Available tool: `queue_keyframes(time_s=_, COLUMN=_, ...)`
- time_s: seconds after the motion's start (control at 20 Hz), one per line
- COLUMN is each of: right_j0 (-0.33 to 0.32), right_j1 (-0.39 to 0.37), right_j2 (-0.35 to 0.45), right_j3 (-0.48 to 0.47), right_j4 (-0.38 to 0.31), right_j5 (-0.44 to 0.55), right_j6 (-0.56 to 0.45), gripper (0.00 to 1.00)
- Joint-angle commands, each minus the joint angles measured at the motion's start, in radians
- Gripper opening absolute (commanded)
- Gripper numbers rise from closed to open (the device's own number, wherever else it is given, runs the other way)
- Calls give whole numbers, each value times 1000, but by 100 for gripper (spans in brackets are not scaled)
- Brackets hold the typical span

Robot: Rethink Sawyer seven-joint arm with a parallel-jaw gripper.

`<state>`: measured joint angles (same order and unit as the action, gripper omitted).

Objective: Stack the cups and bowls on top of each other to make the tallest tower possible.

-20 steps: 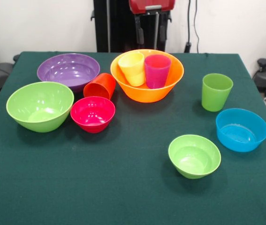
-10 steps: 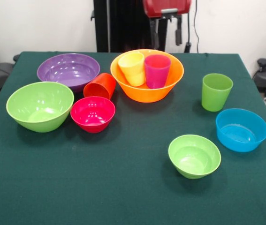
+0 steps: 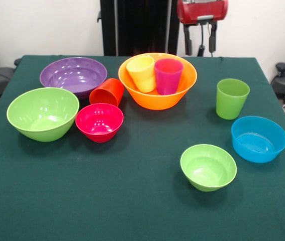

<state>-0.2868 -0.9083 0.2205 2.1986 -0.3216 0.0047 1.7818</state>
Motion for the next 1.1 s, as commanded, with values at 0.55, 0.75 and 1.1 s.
queue_keyframes(time_s=0.55, right_j0=276, right_j1=193, right_j2=-301, right_j3=-153, right_j4=156, right_j5=-89, right_j6=215, gripper=100)
queue_keyframes(time_s=0.75, right_j0=286, right_j1=199, right_j2=-317, right_j3=-157, right_j4=162, right_j5=-94, right_j6=210, gripper=100)
queue_keyframes(time_s=1.1, right_j0=319, right_j1=240, right_j2=-350, right_j3=-190, right_j4=208, right_j5=-129, right_j6=224, gripper=100)
